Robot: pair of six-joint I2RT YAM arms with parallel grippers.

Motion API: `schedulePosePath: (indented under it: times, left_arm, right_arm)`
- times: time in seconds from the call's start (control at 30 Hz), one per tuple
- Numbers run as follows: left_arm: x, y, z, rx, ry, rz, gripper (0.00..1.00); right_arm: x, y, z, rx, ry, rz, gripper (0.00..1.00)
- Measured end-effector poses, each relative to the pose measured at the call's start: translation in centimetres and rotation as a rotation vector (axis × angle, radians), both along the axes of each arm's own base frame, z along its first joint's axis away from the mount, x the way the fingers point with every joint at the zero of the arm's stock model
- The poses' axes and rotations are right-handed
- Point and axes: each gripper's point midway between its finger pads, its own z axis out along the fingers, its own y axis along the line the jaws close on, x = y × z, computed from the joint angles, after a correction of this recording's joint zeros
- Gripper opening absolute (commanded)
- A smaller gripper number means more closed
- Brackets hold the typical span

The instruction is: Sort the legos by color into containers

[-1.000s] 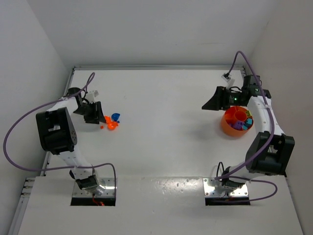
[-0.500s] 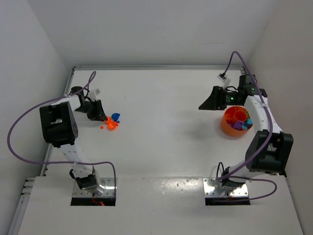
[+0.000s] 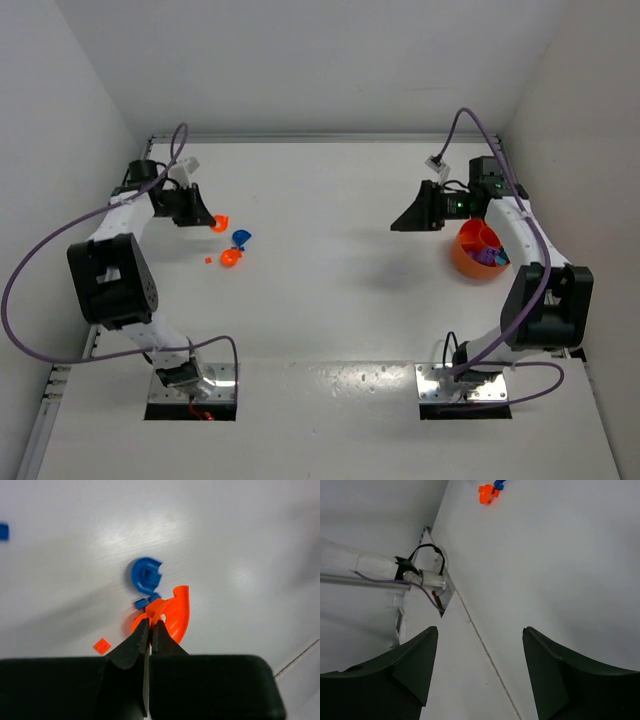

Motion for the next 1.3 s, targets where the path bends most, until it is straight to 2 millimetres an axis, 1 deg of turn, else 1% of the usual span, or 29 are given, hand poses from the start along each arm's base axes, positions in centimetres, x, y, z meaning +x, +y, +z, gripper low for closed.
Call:
schedulePosePath:
  times: [0.07, 0.1, 0.13, 0.17, 0.23, 0.3, 0.37, 0.43, 0.5, 0.6, 0.77, 0.87, 0.97, 1.03, 1.07, 1.2, 1.3]
  left_arm:
    - [0.4, -0.9, 4.3, 0.004, -0.122, -0.044, 0.0]
    - [0.6, -1.5, 6.1, 0.01, -0.174, -0.065, 0.0]
    - [0.6, -2.7, 8.1, 0.012, -0.232, -0.1, 0.0]
    - [0.5, -4.3, 9.6, 0.013, -0.274, -0.14, 0.0]
    - [-0.3, -8.2, 12.0, 0.001, -0.337, -0.242, 0.0]
    - [-1.8, -13.0, 13.1, -0.024, -0.358, -0.362, 0.0]
    - [-3.3, -16.6, 13.1, -0.041, -0.349, -0.448, 0.0]
    - [-4.8, -19.1, 12.9, -0.045, -0.33, -0.508, 0.0]
    - [-5.9, -20.9, 12.7, -0.043, -0.323, -0.551, 0.0]
    - [-6.8, -22.1, 12.7, -0.048, -0.315, -0.581, 0.0]
    - [-7.2, -23.1, 13.5, -0.057, -0.323, -0.604, 0.0]
    - [-7.4, -23.8, 13.9, -0.067, -0.331, -0.626, 0.0]
    - [-7.8, -24.3, 13.7, -0.073, -0.322, -0.644, 0.0]
    - [-8.0, -24.6, 13.5, -0.074, -0.315, -0.654, 0.0]
    - [-8.1, -24.7, 13.3, -0.075, -0.311, -0.656, 0.0]
    - [-8.1, -24.9, 13.1, -0.079, -0.302, -0.663, 0.0]
    - [-8.3, -25.1, 13.2, -0.087, -0.3, -0.672, 0.0]
  right_arm:
    - [-0.5, 0.8, 0.1, 0.024, 0.011, 0.027, 0.69]
    - [-0.8, 1.5, 0.2, 0.034, 0.013, 0.048, 0.69]
    - [-1.0, 2.0, 0.3, 0.042, 0.011, 0.068, 0.69]
    - [-1.3, 2.7, 0.4, 0.049, 0.014, 0.091, 0.69]
    - [-1.7, 4.1, 0.6, 0.055, 0.015, 0.14, 0.69]
    - [-2.0, 5.7, 0.7, 0.057, 0.015, 0.195, 0.69]
    - [-1.8, 7.0, 1.1, 0.058, 0.005, 0.237, 0.68]
    - [-1.6, 8.4, 1.5, 0.062, -0.012, 0.283, 0.68]
    - [-1.4, 9.7, 2.0, 0.065, -0.03, 0.321, 0.66]
    - [-1.2, 11.3, 2.2, 0.067, -0.043, 0.361, 0.64]
    - [-1.3, 13.8, 1.5, 0.056, -0.04, 0.418, 0.64]
    - [-1.6, 14.8, 1.0, 0.043, -0.034, 0.442, 0.63]
    - [-1.8, 15.6, 0.9, 0.039, -0.032, 0.462, 0.62]
    - [-1.8, 16.1, 0.8, 0.035, -0.03, 0.471, 0.59]
    - [-1.7, 16.4, 0.7, 0.031, -0.029, 0.473, 0.55]
    - [-1.0, 16.9, 0.3, 0.005, -0.038, 0.466, 0.49]
    - [-0.7, 17.1, -0.1, -0.01, -0.035, 0.46, 0.37]
